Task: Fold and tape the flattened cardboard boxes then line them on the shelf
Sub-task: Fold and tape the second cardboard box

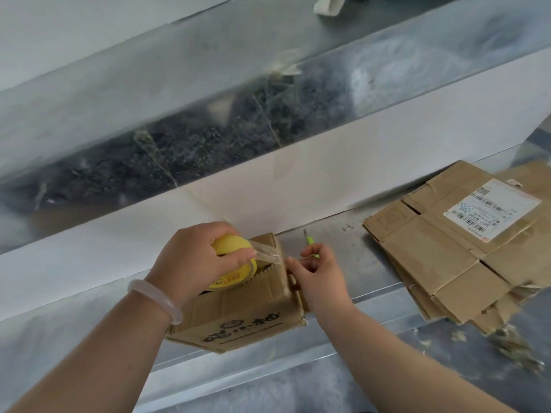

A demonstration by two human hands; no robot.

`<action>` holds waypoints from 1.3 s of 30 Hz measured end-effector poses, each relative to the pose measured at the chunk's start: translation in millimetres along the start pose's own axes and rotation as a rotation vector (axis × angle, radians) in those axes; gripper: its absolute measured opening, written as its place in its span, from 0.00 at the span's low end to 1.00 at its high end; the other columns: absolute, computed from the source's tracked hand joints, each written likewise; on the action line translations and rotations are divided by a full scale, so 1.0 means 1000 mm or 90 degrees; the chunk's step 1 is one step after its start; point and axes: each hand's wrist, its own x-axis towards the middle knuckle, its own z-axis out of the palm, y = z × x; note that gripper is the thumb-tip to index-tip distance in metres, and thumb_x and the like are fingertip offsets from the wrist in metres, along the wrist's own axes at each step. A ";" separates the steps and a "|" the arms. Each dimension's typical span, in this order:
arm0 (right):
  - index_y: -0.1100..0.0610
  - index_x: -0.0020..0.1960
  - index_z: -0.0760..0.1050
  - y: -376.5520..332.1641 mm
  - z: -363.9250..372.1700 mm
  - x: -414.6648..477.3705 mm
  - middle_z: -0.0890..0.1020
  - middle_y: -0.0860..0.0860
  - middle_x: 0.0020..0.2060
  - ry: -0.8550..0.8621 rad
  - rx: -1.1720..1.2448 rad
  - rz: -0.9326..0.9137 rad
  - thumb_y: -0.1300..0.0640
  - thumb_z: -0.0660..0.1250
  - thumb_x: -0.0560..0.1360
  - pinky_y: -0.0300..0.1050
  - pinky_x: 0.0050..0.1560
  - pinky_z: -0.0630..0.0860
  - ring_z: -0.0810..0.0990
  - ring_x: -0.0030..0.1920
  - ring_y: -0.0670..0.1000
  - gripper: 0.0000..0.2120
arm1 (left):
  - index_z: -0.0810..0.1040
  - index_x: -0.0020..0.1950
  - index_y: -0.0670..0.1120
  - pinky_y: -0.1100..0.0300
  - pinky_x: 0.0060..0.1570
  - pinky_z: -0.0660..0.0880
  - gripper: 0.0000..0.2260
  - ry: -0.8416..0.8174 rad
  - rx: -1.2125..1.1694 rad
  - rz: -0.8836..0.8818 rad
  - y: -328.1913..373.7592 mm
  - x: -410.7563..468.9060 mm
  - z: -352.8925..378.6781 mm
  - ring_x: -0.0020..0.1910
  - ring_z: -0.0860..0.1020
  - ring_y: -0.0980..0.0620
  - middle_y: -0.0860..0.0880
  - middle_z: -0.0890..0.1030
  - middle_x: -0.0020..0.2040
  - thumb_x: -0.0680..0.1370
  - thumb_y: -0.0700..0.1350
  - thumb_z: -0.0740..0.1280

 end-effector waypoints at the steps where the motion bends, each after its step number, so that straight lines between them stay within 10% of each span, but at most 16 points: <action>1: 0.49 0.48 0.69 0.000 0.002 -0.001 0.83 0.50 0.41 0.006 0.004 -0.001 0.53 0.73 0.74 0.41 0.41 0.76 0.82 0.42 0.49 0.12 | 0.75 0.39 0.63 0.65 0.38 0.70 0.08 0.003 -0.001 0.002 0.000 -0.001 0.001 0.43 0.75 0.62 0.62 0.77 0.41 0.67 0.60 0.73; 12: 0.54 0.50 0.77 0.020 0.005 0.004 0.83 0.55 0.45 -0.029 0.123 0.178 0.45 0.77 0.68 0.55 0.48 0.81 0.81 0.46 0.57 0.18 | 0.78 0.49 0.59 0.58 0.42 0.74 0.14 0.019 0.019 0.004 -0.007 -0.004 0.007 0.45 0.75 0.57 0.61 0.78 0.44 0.67 0.64 0.69; 20: 0.52 0.60 0.77 0.024 0.000 0.012 0.83 0.57 0.46 -0.104 0.191 0.243 0.61 0.67 0.78 0.49 0.43 0.79 0.77 0.40 0.55 0.12 | 0.78 0.50 0.58 0.56 0.45 0.75 0.16 0.006 0.016 0.005 -0.010 -0.003 0.006 0.46 0.75 0.56 0.60 0.78 0.45 0.68 0.64 0.69; 25: 0.44 0.61 0.72 -0.002 0.001 -0.001 0.79 0.50 0.57 -0.017 0.031 -0.020 0.50 0.69 0.77 0.48 0.57 0.78 0.80 0.54 0.49 0.14 | 0.78 0.52 0.58 0.57 0.45 0.75 0.17 -0.002 0.028 0.021 -0.011 -0.004 0.004 0.47 0.75 0.57 0.59 0.78 0.46 0.69 0.65 0.68; 31: 0.38 0.77 0.49 -0.037 -0.003 -0.010 0.56 0.35 0.73 -0.289 -0.413 -0.311 0.37 0.77 0.62 0.42 0.73 0.58 0.54 0.74 0.39 0.52 | 0.78 0.49 0.58 0.56 0.43 0.77 0.18 -0.031 0.054 0.047 -0.008 -0.001 -0.004 0.44 0.76 0.58 0.58 0.79 0.43 0.69 0.68 0.66; 39: 0.42 0.71 0.67 -0.035 0.001 -0.003 0.57 0.23 0.63 -0.237 -0.415 -0.370 0.30 0.69 0.55 0.30 0.68 0.58 0.61 0.69 0.34 0.46 | 0.79 0.55 0.63 0.61 0.50 0.76 0.15 -0.105 -0.049 0.063 -0.012 0.002 -0.026 0.51 0.77 0.61 0.62 0.79 0.52 0.69 0.62 0.71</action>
